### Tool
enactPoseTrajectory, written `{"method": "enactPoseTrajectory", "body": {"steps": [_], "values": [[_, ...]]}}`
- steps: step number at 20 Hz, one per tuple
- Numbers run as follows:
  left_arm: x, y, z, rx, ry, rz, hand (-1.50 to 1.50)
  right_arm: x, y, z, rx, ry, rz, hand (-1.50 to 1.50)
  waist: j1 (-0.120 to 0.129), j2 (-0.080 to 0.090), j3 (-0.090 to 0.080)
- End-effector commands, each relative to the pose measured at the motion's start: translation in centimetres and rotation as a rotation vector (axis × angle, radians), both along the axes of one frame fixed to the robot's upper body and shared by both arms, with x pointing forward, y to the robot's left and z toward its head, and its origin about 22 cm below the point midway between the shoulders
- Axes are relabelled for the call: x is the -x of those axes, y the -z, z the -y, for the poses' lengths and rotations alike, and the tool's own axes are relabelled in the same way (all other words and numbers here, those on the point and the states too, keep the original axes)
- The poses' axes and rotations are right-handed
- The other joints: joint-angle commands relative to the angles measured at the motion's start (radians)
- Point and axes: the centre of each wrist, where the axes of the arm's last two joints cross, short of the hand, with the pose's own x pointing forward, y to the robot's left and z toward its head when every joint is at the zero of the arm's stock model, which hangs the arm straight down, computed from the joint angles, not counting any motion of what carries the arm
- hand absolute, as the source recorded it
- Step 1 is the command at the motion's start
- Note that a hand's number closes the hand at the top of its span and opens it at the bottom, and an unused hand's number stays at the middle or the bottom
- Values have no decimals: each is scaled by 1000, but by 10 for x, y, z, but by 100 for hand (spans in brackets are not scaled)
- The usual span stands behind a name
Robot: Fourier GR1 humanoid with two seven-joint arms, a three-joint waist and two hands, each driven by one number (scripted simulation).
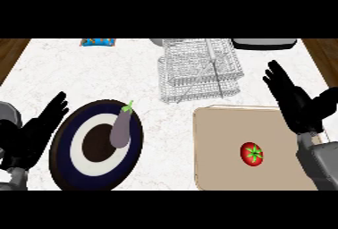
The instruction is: Pick the tomato from the tray and place it in the tiered basket
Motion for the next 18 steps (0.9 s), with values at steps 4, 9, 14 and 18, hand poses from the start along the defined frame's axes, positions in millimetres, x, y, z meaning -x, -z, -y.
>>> {"method": "enactPoseTrajectory", "body": {"steps": [4, 9, 14, 18], "values": [[-2, 2, 30, 14, -90, 210, 0, 24, -18, 55, -282, 208, 338, 150, -59, -17, 9], [-1, 4, 59, 51, -105, 297, 0, 76, 49, 94, -505, 556, 231, -150, -68, -9, 10], [-1, 22, 86, 60, -90, 294, 0, 117, 62, 85, -769, 161, 383, -150, -65, -8, 7], [-16, 6, 101, 55, -105, 326, 0, 181, 56, 132, -593, 72, 411, -150, -45, -7, 6]]}}
